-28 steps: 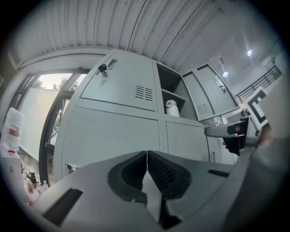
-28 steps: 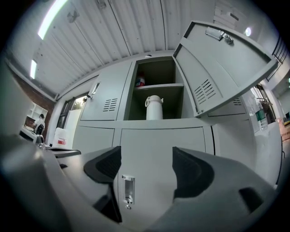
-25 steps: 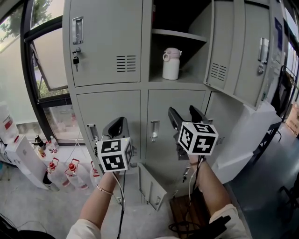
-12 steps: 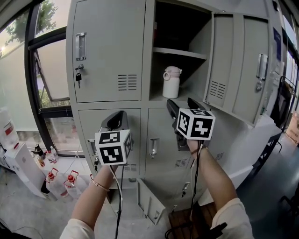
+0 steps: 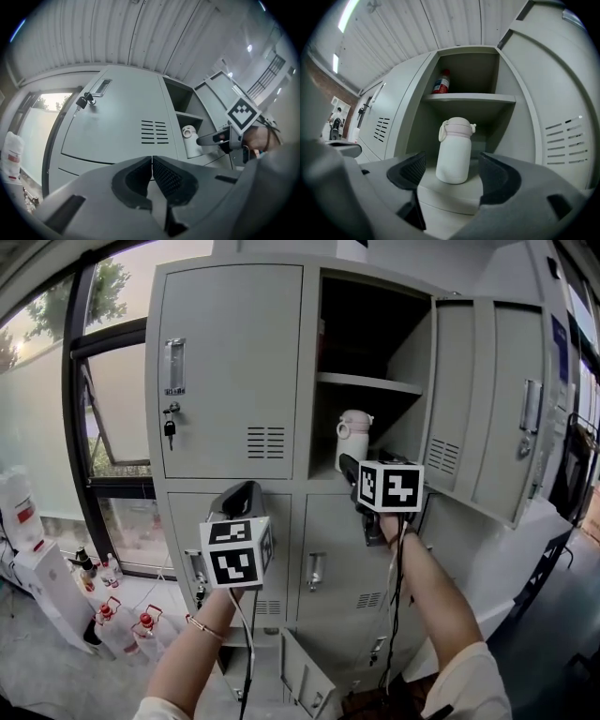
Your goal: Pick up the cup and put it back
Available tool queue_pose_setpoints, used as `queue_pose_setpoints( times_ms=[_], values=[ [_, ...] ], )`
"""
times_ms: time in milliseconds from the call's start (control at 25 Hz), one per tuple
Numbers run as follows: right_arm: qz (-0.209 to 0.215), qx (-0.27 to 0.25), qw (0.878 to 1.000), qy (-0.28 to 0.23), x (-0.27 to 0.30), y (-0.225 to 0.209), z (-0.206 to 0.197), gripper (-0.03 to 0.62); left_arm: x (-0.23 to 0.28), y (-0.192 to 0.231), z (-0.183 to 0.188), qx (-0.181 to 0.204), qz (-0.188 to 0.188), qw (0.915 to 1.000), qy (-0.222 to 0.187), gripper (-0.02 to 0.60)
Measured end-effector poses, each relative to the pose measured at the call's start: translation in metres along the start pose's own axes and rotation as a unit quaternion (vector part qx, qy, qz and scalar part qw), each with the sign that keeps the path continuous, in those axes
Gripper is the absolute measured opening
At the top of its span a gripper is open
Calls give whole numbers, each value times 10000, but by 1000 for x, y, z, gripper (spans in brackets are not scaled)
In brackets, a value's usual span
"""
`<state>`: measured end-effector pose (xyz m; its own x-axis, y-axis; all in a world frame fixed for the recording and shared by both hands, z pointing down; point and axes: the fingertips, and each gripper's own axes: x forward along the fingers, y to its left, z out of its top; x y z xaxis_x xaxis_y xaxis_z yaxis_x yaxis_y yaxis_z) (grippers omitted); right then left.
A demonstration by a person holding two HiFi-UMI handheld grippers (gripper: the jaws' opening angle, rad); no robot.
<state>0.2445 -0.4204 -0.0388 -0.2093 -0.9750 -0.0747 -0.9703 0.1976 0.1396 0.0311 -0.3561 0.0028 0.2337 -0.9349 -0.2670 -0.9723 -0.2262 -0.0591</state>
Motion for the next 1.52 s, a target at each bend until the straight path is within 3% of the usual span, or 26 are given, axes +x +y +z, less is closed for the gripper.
queue_pose_setpoints(
  times_ms=[480,760,1200,1320,1520],
  values=[
    [180,-115,9979,605,42,2,4,385,-2,14,6,-17,153,9999,17,10],
    [313,-67,9894,1415,57,2,-7,403,-1,11,0,-115,189,9998,25,10],
    [235,58,9889,1469,77,-1,-5,408,-14,15,-2,-114,298,9995,54,9],
    [161,63,9895,1436,79,-5,-4,362,-18,17,0,-91,333,9994,45,10],
    [246,76,9896,1412,80,-3,-4,354,-25,23,-5,-100,437,9989,102,9]
  ],
)
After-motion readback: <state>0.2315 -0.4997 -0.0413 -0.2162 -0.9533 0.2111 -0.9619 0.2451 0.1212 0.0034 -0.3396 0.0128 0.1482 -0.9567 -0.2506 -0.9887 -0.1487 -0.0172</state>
